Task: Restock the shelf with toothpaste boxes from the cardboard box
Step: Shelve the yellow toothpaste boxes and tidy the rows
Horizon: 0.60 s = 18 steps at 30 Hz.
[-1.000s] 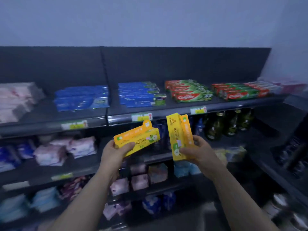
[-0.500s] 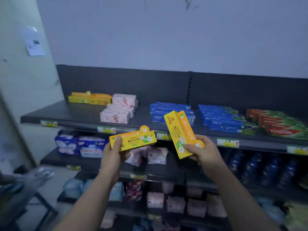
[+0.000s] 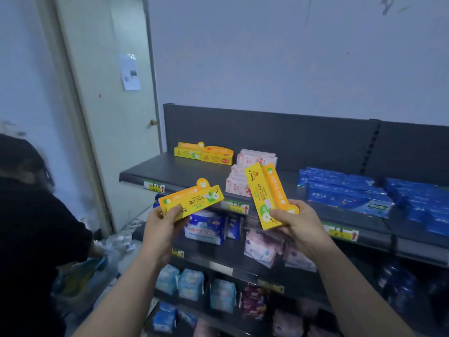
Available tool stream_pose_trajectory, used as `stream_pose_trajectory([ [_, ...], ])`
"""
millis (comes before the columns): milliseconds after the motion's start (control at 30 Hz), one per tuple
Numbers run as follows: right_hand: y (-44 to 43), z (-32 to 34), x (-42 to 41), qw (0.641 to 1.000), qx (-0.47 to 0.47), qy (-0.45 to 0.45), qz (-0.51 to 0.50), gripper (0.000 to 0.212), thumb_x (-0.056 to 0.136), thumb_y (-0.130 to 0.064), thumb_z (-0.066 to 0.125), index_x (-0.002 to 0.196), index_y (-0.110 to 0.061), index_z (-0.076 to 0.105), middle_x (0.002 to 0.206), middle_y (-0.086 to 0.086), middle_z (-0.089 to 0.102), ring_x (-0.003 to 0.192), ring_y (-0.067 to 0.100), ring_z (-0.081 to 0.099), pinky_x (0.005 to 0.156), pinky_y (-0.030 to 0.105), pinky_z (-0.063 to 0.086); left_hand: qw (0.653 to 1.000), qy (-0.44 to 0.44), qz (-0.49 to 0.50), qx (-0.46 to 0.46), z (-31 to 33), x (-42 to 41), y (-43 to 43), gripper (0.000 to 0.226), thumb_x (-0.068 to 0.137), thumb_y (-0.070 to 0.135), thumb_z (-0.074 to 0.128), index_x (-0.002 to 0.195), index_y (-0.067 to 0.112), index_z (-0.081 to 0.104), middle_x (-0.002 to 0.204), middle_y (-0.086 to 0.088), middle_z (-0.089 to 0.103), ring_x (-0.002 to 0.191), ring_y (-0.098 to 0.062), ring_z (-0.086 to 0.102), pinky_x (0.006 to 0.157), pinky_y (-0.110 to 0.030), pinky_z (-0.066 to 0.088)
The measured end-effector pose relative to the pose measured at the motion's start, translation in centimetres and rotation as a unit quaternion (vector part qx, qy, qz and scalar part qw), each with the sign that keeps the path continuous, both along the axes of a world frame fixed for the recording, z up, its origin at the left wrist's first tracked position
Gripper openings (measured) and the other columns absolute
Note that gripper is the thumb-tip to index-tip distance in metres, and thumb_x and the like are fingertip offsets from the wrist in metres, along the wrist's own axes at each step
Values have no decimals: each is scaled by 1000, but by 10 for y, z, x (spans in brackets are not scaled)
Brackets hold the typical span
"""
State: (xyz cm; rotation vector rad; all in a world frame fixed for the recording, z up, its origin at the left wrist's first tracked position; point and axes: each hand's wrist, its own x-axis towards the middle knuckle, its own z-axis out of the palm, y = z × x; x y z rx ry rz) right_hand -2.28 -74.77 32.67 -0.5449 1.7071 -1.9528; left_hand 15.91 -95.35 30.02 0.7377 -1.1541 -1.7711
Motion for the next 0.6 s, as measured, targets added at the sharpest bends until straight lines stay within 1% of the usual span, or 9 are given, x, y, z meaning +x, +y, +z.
stream_pose_trajectory([
  [67, -24, 5, -4, 1000, 1, 5, 9, 45, 77, -2, 76, 114, -6, 52, 94, 14, 73, 84, 38, 71, 85, 56, 54, 1000, 11, 2, -6, 2, 0, -20, 2, 95, 7, 55, 95, 9, 54, 101, -11, 64, 92, -24, 65, 77, -27, 57],
  [167, -61, 13, -16, 999, -4, 20, 26, 49, 75, -1, 77, 117, -5, 52, 91, 13, 74, 85, 37, 70, 87, 60, 51, 1000, 0, 14, -27, 7, -8, -49, 6, 96, 4, 52, 92, 8, 56, 97, -11, 64, 88, -22, 64, 85, -32, 53],
  [233, -87, 19, -29, 999, -8, 29, 33, 51, 74, 0, 78, 118, -4, 52, 96, 15, 73, 83, 34, 71, 82, 56, 55, 998, -15, 25, -52, 9, -17, -71, 6, 96, 5, 53, 94, 7, 57, 96, -11, 65, 88, -22, 62, 88, -35, 51],
  [300, -112, 24, -43, 998, -17, 41, 37, 51, 74, 0, 78, 117, -4, 52, 99, 16, 72, 79, 33, 72, 77, 50, 58, 995, -38, 32, -83, 9, -27, -98, 13, 95, 8, 55, 107, 4, 60, 102, -13, 67, 91, -24, 61, 87, -36, 49],
  [333, -124, 28, -51, 998, -17, 50, 40, 50, 74, 0, 78, 117, -4, 52, 95, 15, 73, 78, 36, 72, 77, 53, 57, 993, -54, 37, -96, 8, -33, -111, 21, 95, 10, 56, 114, 4, 59, 106, -13, 68, 91, -23, 61, 85, -35, 48],
  [400, -145, 35, -67, 997, -15, 63, 49, 50, 75, 1, 77, 116, -4, 51, 84, 13, 74, 78, 48, 68, 76, 62, 54, 990, -70, 48, -110, 9, -46, -137, 28, 94, 14, 59, 120, 5, 58, 111, -12, 68, 92, -21, 61, 83, -34, 47],
  [433, -155, 37, -75, 996, -14, 64, 53, 48, 75, 2, 76, 116, -3, 50, 81, 13, 74, 77, 50, 67, 74, 61, 55, 989, -74, 55, -117, 10, -53, -149, 28, 93, 15, 60, 120, 6, 59, 110, -11, 69, 92, -21, 62, 86, -35, 47],
  [533, -183, 44, -99, 995, 4, 72, 63, 47, 77, 2, 75, 117, -2, 51, 87, 14, 73, 67, 37, 71, 58, 40, 60, 984, -90, 75, -135, 10, -74, -180, 25, 93, 13, 60, 117, 7, 61, 107, -8, 70, 94, -20, 64, 91, -37, 46],
  [600, -202, 45, -112, 994, 23, 75, 74, 50, 76, 1, 75, 119, -2, 50, 97, 18, 71, 67, 32, 72, 58, 39, 60, 982, -96, 83, -137, 7, -85, -200, 26, 93, 13, 60, 119, 7, 61, 106, -7, 70, 96, -20, 64, 93, -38, 46],
])
